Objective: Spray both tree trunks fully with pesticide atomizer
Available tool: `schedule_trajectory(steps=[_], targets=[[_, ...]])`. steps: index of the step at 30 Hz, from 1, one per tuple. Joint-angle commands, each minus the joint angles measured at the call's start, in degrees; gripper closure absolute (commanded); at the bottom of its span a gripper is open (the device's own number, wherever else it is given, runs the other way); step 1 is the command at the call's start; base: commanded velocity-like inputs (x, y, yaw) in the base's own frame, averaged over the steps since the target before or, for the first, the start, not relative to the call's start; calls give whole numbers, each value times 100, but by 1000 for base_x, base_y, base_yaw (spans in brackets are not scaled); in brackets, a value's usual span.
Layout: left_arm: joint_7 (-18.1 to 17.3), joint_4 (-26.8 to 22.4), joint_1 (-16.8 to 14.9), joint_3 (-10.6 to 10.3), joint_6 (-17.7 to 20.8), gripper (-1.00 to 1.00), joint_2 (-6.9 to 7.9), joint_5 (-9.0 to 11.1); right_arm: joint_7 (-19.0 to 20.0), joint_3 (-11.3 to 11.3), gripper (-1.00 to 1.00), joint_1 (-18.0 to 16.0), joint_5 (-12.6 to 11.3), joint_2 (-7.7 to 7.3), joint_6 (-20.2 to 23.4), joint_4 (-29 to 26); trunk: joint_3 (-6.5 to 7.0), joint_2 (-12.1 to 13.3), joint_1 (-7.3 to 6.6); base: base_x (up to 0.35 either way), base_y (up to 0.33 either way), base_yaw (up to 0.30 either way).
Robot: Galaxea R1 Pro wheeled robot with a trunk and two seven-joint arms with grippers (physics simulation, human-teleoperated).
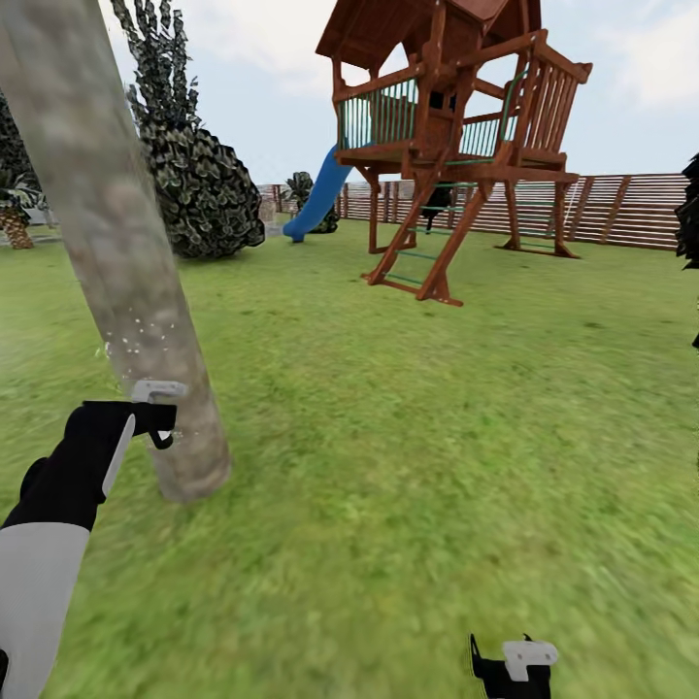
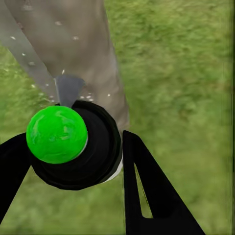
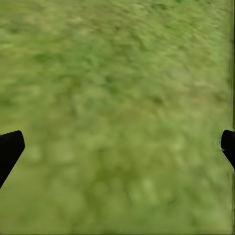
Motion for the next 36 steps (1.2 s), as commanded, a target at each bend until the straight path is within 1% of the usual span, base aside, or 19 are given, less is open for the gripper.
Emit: schedule_trajectory(steps=[1, 7, 15, 17, 18, 20, 21, 23, 24, 25, 27, 28, 30, 31, 32, 34, 35, 36], targets=[[3, 0, 0, 1, 0, 100, 1, -4, 0, 0, -100, 0, 0, 2, 0, 0, 0, 0, 0, 72, -276, 0], [8, 0, 0, 1, -6, 100, 1, -4, 0, 0, -100, 0, 0, 3, 0, 0, 0, 0, 0, 149, -253, 30], [23, 77, 5, 6, -9, 100, 29, -10, 0, 0, -100, 0, 0, 3, 0, 0, 0, 0, 0, 236, -192, 261], [33, 190, 28, 31, -11, 100, 103, -12, 0, 0, -100, 0, 0, 3, 0, 0, 0, 0, 0, 240, -187, 215], [34, 312, 44, 118, -15, 100, 178, -11, 0, 0, -100, 0, 0, 3, 0, 0, 0, 0, 0, 240, -186, 65], [34, 457, 84, 257, -17, 100, 255, -15, 0, 0, -100, 0, 0, 3, 0, 0, 0, 0, 0, 240, -186, 23], [35, 485, 96, 267, -18, 100, 259, -18, 0, -2, -100, 0, 0, -1, 0, 0, 0, 0, 0, 240, -186, 6], [27, 494, 104, 238, -18, 100, 200, 0, -1, -8, -100, 0, -7, -9, 0, 0, 0, 0, 0, 240, -186, 1], [28, 493, 105, 167, -18, 100, 105, -5, 0, -9, -100, 0, -8, -13, 0, 0, 0, 0, 0, 240, -179, 0], [31, 492, 105, 139, -18, 100, 69, -13, 0, -9, -100, 0, -9, -13, 0, 0, 0, 0, 0, 176, -112, 0], [27, 497, 105, 151, -16, 100, 100, -16, 0, -9, -100, 0, -9, -14, 0, 0, 0, 0, 0, 59, -38, 0], [27, 502, 107, 159, -13, 100, 165, -18, 0, -9, -100, 0, -6, -14, 0, 0, 0, 0, 0, 24, -15, 0], [26, 512, 134, 170, -2, 100, 443, -28, 0, -9, -100, 0, -9, -14, 0, 0, 0, 0, 0, 7, -4, 0], [26, 510, 230, 181, -9, 100, 534, -25, 0, -9, -100, 0, -9, -14, 0, 0, 0, 0, 0, 1, -1, 0], [26, 506, 264, 183, -13, 100, 541, -27, 0, -9, -100, 0, -9, -13, 0, 0, 0, 0, 0, 0, 0, 0], [30, 491, 289, 170, -15, 100, 508, -21, 0, -7, -100, 0, -9, -7, 0, 0, 0, 0, 0, 0, 0, 15], [32, 480, 294, 168, -12, 100, 469, -14, 0, -7, -100, 0, -9, -7, 0, 0, 0, 0, 0, 0, 0, 104], [34, 443, 292, 168, -10, 100, 352, -13, 0, -3, -100, 0, -9, -6, 0, 0, 0, 0, 0, 0, 0, 219]])
